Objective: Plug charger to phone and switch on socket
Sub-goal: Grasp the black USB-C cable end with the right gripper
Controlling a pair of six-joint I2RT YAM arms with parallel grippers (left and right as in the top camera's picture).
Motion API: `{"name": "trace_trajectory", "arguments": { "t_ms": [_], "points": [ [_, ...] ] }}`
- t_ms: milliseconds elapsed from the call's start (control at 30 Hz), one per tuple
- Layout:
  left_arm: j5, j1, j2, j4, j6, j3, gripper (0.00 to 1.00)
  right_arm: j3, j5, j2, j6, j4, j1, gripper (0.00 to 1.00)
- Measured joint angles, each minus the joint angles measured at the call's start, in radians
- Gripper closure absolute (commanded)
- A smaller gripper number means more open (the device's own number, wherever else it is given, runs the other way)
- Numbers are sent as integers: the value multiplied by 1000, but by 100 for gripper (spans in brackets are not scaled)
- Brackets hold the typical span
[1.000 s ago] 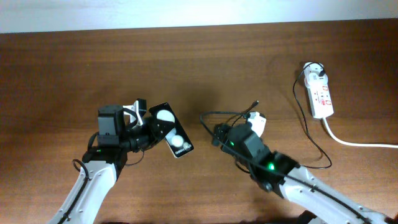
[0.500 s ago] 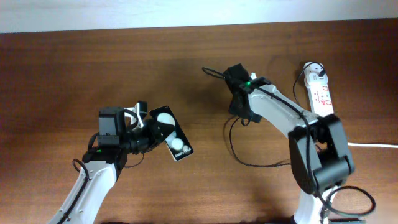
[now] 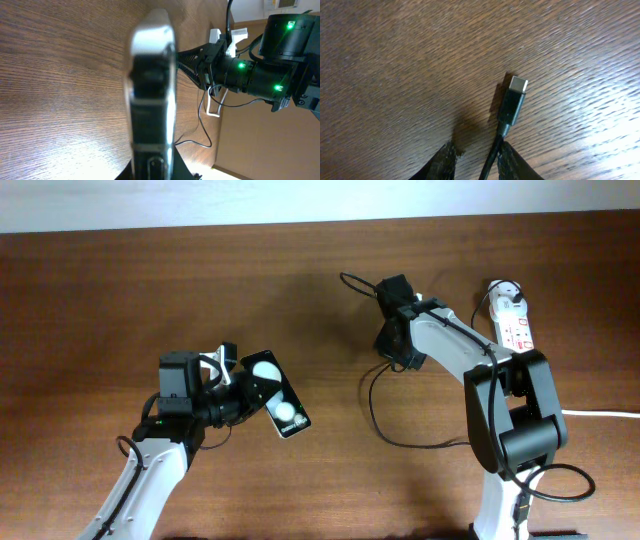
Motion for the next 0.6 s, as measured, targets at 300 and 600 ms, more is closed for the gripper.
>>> {"name": "trace_trajectory", "arguments": {
  "t_ms": [300, 600],
  "points": [
    [0, 0, 0, -26, 0, 0, 100, 18, -134, 3, -28, -111, -1, 96],
    [168, 0, 58, 319, -180, -8, 100, -3, -605, -535, -564, -316, -2, 96]
  ]
}}
